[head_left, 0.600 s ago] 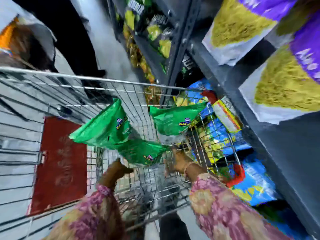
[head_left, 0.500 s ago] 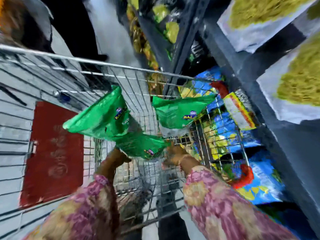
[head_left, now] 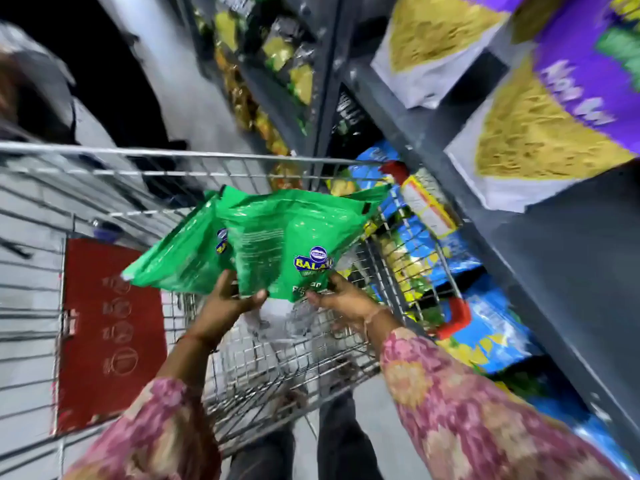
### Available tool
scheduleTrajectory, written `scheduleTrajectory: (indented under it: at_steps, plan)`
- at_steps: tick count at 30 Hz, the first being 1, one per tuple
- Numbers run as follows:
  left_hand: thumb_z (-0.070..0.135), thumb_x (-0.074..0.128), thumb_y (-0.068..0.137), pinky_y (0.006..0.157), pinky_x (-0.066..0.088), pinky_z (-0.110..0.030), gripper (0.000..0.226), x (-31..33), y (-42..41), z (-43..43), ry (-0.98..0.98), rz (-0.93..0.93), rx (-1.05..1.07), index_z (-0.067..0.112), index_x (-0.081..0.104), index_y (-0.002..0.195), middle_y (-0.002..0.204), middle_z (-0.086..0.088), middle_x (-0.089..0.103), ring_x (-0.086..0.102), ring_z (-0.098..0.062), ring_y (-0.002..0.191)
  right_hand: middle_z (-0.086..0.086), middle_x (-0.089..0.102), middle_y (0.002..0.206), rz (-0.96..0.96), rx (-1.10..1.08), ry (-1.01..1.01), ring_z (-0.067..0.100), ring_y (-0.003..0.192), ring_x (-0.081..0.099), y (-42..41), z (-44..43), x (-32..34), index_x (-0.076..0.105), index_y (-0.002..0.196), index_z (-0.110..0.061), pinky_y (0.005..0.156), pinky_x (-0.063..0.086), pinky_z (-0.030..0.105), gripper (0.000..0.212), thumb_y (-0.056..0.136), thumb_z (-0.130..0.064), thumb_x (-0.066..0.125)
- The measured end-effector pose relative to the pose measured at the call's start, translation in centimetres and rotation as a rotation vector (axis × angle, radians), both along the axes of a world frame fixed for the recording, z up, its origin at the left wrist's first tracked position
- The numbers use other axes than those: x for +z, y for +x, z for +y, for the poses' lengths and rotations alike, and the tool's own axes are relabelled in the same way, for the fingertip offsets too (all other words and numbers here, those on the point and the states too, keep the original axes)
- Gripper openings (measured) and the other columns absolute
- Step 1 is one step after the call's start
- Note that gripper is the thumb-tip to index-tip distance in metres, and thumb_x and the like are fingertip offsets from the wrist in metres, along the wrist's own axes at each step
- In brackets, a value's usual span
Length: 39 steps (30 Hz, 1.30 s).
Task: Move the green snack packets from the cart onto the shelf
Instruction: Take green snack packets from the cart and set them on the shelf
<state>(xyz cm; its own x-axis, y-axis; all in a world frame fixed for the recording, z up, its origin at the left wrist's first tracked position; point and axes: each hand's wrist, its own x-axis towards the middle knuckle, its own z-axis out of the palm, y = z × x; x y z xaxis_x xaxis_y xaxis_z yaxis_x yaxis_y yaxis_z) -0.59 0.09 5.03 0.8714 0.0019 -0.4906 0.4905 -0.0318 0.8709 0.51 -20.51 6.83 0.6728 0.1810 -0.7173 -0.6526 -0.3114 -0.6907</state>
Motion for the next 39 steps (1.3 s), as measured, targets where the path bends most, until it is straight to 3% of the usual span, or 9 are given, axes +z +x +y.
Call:
scheduleTrajectory:
  at_steps: [6, 10, 16, 20, 22, 26, 31, 35, 39]
  plan:
    - [0.017, 0.078, 0.061, 0.053, 0.045, -0.008, 0.031, 11.0, -1.1, -5.6, -0.014, -0.334, -0.187, 0.015, 0.055, 0.082, 0.073, -0.004, 0.060, 0.056, -0.007, 0.064, -0.011, 0.058, 0.095, -0.292, -0.547, 0.263, -0.007, 0.063, 0.057, -6.3, -3.4, 10.0, 0.044, 0.112, -0.024, 0.046, 0.046, 0.007, 0.030, 0.088, -0.008, 0.051]
    - [-0.002, 0.072, 0.065, 0.051, 0.044, -0.001, 0.026, 16.5, -0.6, -12.6, -0.097, -0.468, -0.301, 0.015, 0.057, 0.078, 0.052, 0.017, 0.067, 0.059, 0.013, 0.053, -0.012, 0.058, 0.079, -0.485, -0.791, 0.222, 0.002, 0.065, 0.058, -10.5, -7.7, 15.4, 0.051, 0.091, -0.026, 0.056, 0.051, 0.033, 0.012, 0.088, -0.014, 0.051]
    - [0.018, 0.079, 0.057, 0.065, 0.052, -0.007, 0.026, 21.9, -2.0, -24.6, -0.256, -0.535, -0.694, 0.025, 0.063, 0.076, 0.058, 0.030, 0.068, 0.062, 0.010, 0.063, 0.014, 0.059, 0.086, -0.739, -1.076, -0.005, 0.022, 0.076, 0.056, -17.4, -15.5, 20.3, 0.053, 0.089, -0.025, 0.063, 0.053, 0.047, 0.004, 0.087, -0.022, 0.055]
    - [0.045, 0.081, 0.040, 0.075, 0.053, -0.026, 0.042, 22.8, -3.7, -31.9, -0.256, -0.504, -0.818, 0.025, 0.066, 0.073, 0.081, 0.005, 0.075, 0.065, -0.008, 0.074, 0.014, 0.055, 0.093, -0.779, -1.158, -0.125, 0.020, 0.061, 0.053, -21.0, -20.4, 22.0, 0.046, 0.110, -0.013, 0.051, 0.051, 0.036, 0.022, 0.089, -0.021, 0.051]
    - [0.030, 0.079, 0.057, 0.069, 0.050, -0.026, 0.034, 22.8, -4.9, -34.6, -0.240, -0.484, -0.875, 0.015, 0.068, 0.084, 0.098, -0.012, 0.070, 0.063, -0.004, 0.066, 0.011, 0.054, 0.094, -0.768, -1.187, -0.130, 0.022, 0.065, 0.050, -22.4, -22.4, 22.3, 0.046, 0.102, -0.020, 0.057, 0.051, 0.040, 0.014, 0.089, -0.022, 0.050]
    - [0.012, 0.073, 0.068, 0.048, 0.044, -0.007, 0.032, 21.9, -6.1, -37.7, -0.195, -0.469, -0.909, 0.002, 0.063, 0.097, 0.086, -0.007, 0.066, 0.055, 0.012, 0.047, -0.005, 0.056, 0.089, -0.709, -1.247, -0.161, 0.014, 0.075, 0.054, -23.9, -24.4, 21.8, 0.046, 0.087, -0.027, 0.058, 0.051, 0.040, 0.006, 0.090, -0.023, 0.050]
    - [0.008, 0.069, 0.072, 0.055, 0.050, -0.008, 0.036, 20.7, -5.7, -38.5, -0.224, -0.385, -0.990, 0.008, 0.058, 0.106, 0.092, -0.003, 0.067, 0.062, 0.000, 0.070, -0.010, 0.056, 0.097, -0.683, -1.269, -0.180, 0.007, 0.078, 0.053, -24.2, -24.6, 20.4, 0.042, 0.103, -0.024, 0.071, 0.052, 0.057, 0.018, 0.089, -0.027, 0.051]
    - [0.004, 0.063, 0.076, 0.056, 0.051, -0.008, 0.035, 21.1, -5.3, -38.8, -0.289, -0.345, -1.022, 0.008, 0.055, 0.111, 0.079, 0.013, 0.071, 0.064, 0.008, 0.063, -0.007, 0.053, 0.107, -0.680, -1.298, -0.202, 0.001, 0.082, 0.051, -23.8, -24.4, 20.2, 0.040, 0.107, -0.025, 0.076, 0.052, 0.061, 0.023, 0.088, -0.029, 0.052]
    - [0.004, 0.058, 0.080, 0.066, 0.052, -0.014, 0.033, 21.7, -5.2, -39.0, -0.274, -0.320, -1.050, 0.007, 0.053, 0.113, 0.099, -0.002, 0.062, 0.062, -0.001, 0.073, 0.004, 0.053, 0.112, -0.693, -1.352, -0.224, 0.007, 0.077, 0.052, -23.3, -24.1, 20.1, 0.037, 0.108, -0.022, 0.081, 0.050, 0.063, 0.028, 0.087, -0.027, 0.054]
